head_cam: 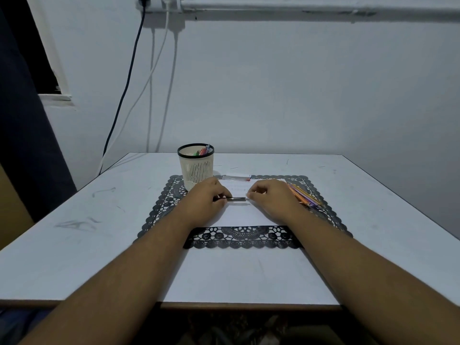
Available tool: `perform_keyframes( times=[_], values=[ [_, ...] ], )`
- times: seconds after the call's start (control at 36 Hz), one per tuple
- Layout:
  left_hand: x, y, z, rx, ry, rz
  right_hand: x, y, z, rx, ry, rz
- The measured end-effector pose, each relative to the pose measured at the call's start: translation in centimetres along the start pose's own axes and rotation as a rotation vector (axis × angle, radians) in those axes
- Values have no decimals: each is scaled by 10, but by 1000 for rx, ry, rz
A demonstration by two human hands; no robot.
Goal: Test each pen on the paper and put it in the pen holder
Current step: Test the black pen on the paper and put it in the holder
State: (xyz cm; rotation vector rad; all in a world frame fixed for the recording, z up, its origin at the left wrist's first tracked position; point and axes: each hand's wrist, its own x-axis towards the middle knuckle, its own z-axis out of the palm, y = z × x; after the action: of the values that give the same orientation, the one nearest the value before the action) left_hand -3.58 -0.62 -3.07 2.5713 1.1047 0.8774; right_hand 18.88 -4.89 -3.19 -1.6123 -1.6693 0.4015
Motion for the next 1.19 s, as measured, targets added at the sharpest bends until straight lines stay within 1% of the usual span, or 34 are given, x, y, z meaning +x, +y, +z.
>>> perform_keyframes(
  times=[0.14,0.22,0.33,0.44,0.5,0.56,0.61,0.72,0.89,1.08,1.19],
  values=[
    [-2,-2,1,6,-52,14,6,0,12,-76,-43,24],
    [-2,-5,0,6,-94,32,5,1,10,-47,-49,21],
    [-1,-4,1,-4,-102,36,2,2,4,-26,-53,1],
    [-2,-3,2,-1,-110,28,-3,7,-9,39,-42,38],
    [-2,-3,2,-3,-112,27,-6,10,-16,118,-79,50],
    [-1,-3,2,4,-112,34,-9,11,-22,173,-153,49],
    [-1,-3,2,17,-113,41,-10,10,-25,153,-207,41],
    [-1,-5,3,20,-106,58,-9,7,-24,118,-252,22],
    [-1,-5,4,18,-103,55,-9,4,-24,90,-255,3],
    [-2,-3,2,18,-114,30,-10,7,-30,55,-189,27],
    [-2,-1,1,2,-131,37,-9,8,-28,8,-196,7]
  ],
)
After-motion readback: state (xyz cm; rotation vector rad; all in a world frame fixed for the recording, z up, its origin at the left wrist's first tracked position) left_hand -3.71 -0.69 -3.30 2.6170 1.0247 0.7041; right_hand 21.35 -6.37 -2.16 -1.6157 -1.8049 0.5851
